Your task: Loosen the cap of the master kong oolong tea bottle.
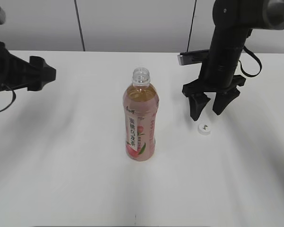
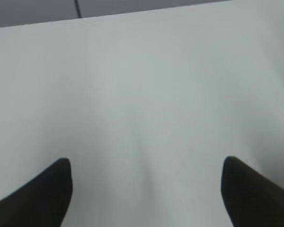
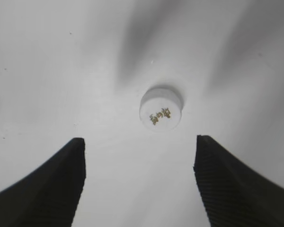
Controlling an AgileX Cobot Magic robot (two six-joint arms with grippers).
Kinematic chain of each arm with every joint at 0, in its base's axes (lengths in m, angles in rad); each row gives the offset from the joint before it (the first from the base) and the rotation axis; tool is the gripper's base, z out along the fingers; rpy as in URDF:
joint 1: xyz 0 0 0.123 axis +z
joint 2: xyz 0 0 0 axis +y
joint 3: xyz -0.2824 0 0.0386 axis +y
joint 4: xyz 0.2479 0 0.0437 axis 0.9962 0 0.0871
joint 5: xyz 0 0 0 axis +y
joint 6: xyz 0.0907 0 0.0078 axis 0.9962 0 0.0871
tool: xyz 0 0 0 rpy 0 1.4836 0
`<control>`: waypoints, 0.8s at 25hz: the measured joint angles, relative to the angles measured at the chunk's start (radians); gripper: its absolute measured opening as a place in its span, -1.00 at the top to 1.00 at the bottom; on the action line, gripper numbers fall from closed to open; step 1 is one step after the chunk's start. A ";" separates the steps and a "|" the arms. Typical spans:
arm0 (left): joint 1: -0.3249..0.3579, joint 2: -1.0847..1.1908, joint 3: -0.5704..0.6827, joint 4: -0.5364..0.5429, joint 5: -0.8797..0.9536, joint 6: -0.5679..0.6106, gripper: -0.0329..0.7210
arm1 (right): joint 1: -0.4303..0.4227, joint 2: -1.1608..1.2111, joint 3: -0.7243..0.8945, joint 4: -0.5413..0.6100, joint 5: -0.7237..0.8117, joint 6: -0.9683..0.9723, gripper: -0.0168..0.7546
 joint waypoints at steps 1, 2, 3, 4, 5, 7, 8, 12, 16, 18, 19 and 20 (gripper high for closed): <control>0.018 -0.012 -0.005 -0.038 0.018 -0.003 -0.62 | -0.005 -0.004 0.001 0.004 0.000 0.008 -0.44; 0.039 -0.021 -0.008 -0.063 0.041 -0.003 -0.62 | -0.011 -0.010 0.003 0.017 0.000 0.011 -0.44; 0.060 -0.029 -0.008 -0.092 0.066 -0.003 -0.62 | -0.019 -0.018 0.006 0.036 0.000 0.014 -0.44; 0.079 -0.036 -0.008 -0.121 0.091 0.007 -0.62 | -0.030 -0.033 0.012 0.055 0.000 0.015 -0.44; 0.093 -0.038 -0.008 -0.148 0.114 0.026 -0.62 | -0.042 -0.051 0.021 0.075 0.000 0.016 -0.44; 0.115 -0.047 -0.008 -0.246 0.143 0.085 -0.60 | -0.061 -0.096 0.052 0.081 0.000 0.020 -0.44; 0.120 -0.052 -0.008 -0.310 0.155 0.130 -0.58 | -0.068 -0.127 0.072 0.080 0.000 0.024 -0.44; 0.126 -0.060 -0.008 -0.549 0.208 0.332 -0.54 | -0.078 -0.270 0.200 0.045 -0.004 0.061 -0.44; 0.126 -0.104 -0.008 -0.621 0.271 0.408 -0.54 | -0.078 -0.434 0.354 0.035 -0.024 0.093 -0.44; 0.126 -0.172 -0.008 -0.604 0.292 0.417 -0.54 | -0.078 -0.526 0.428 0.031 -0.043 0.099 -0.44; 0.126 -0.217 -0.008 -0.595 0.302 0.418 -0.54 | -0.078 -0.579 0.466 0.024 -0.053 0.104 -0.44; 0.126 -0.258 -0.008 -0.589 0.311 0.419 -0.54 | -0.078 -0.623 0.503 0.016 -0.061 0.110 -0.44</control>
